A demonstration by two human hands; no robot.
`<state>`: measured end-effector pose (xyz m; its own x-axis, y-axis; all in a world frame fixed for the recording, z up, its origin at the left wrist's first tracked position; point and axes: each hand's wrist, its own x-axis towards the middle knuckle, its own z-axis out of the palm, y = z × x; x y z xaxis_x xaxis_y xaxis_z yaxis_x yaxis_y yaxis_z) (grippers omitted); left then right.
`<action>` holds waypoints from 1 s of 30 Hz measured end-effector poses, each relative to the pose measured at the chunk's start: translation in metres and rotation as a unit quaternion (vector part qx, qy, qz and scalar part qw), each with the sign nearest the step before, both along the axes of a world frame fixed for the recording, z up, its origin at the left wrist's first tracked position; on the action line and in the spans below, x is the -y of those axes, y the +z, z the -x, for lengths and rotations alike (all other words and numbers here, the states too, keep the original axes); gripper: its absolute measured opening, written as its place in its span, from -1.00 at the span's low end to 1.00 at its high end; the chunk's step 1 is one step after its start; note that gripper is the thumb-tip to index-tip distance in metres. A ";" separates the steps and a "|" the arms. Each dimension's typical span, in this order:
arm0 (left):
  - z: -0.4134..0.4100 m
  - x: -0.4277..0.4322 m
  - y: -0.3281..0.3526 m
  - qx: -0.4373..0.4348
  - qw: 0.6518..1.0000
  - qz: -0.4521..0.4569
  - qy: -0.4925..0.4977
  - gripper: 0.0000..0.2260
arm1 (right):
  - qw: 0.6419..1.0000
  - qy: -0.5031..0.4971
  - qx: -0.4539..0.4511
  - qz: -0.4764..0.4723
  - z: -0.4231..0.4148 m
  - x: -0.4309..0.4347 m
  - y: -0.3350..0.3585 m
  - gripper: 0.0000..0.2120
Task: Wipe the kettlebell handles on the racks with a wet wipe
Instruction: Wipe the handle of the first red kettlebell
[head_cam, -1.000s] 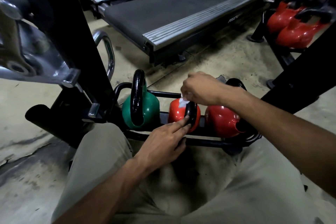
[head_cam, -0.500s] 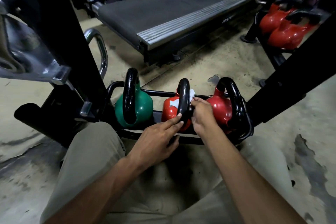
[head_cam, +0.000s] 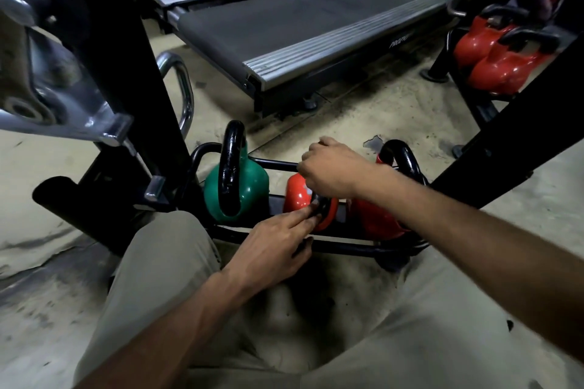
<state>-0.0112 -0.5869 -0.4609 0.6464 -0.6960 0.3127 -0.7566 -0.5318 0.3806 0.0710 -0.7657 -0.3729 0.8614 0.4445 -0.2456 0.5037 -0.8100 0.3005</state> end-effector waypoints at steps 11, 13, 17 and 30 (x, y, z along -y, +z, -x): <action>-0.002 -0.002 -0.002 -0.017 1.000 0.005 -0.008 -0.58 | 0.984 0.013 -0.161 0.077 -0.017 -0.015 0.024 -0.83; -0.003 -0.003 -0.003 -0.023 1.000 0.004 -0.011 -0.56 | 0.992 0.004 -0.117 0.044 -0.015 -0.006 0.025 -0.85; -0.002 -0.004 -0.006 -0.031 0.999 0.024 -0.009 -0.57 | 0.993 -0.013 0.019 -0.116 0.017 0.015 0.003 -0.83; -0.004 0.000 -0.007 -0.086 0.987 0.130 0.022 -0.64 | 0.250 -0.510 -0.033 -0.822 0.044 0.000 -0.087 -0.77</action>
